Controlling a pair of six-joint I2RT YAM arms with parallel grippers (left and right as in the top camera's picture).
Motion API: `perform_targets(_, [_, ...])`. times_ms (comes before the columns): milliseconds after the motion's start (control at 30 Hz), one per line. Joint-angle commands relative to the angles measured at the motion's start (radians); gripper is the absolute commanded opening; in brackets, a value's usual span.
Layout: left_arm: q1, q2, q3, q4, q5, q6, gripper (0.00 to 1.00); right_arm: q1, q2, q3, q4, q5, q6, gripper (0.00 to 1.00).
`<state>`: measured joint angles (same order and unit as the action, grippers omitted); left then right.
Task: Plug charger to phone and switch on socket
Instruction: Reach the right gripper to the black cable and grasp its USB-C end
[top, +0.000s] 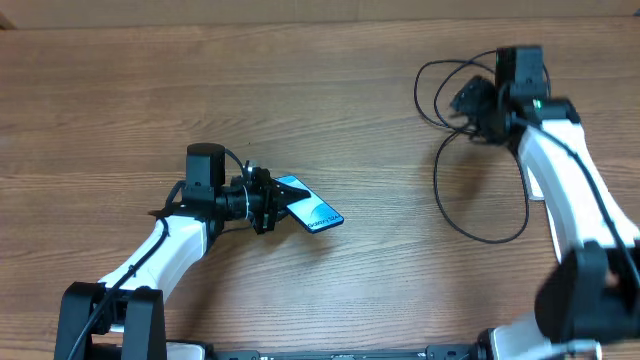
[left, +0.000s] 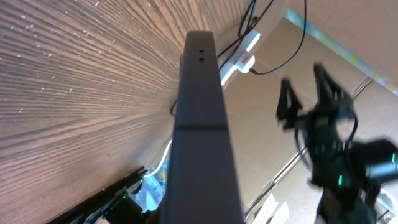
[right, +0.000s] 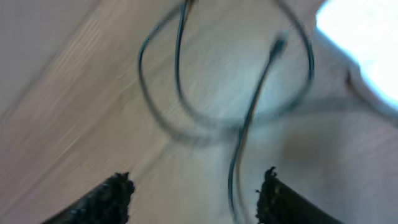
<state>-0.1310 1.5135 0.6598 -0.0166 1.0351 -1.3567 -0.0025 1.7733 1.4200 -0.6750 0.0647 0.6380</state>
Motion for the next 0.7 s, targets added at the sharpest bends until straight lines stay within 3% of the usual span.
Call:
perform_targets(0, [-0.003,0.003,0.013,0.006,0.060,0.019,0.04,-0.030,0.113,0.066,0.068,0.092,-0.030,0.62])
perform_targets(333, [-0.002,0.003,0.013,0.006,0.063,0.018,0.04,-0.044,0.316,0.066,0.233,0.145,-0.029,0.58])
perform_targets(667, [-0.002,0.003,0.013,0.006,0.062,0.018,0.04,-0.043,0.381,0.066,0.225,0.196,-0.014,0.54])
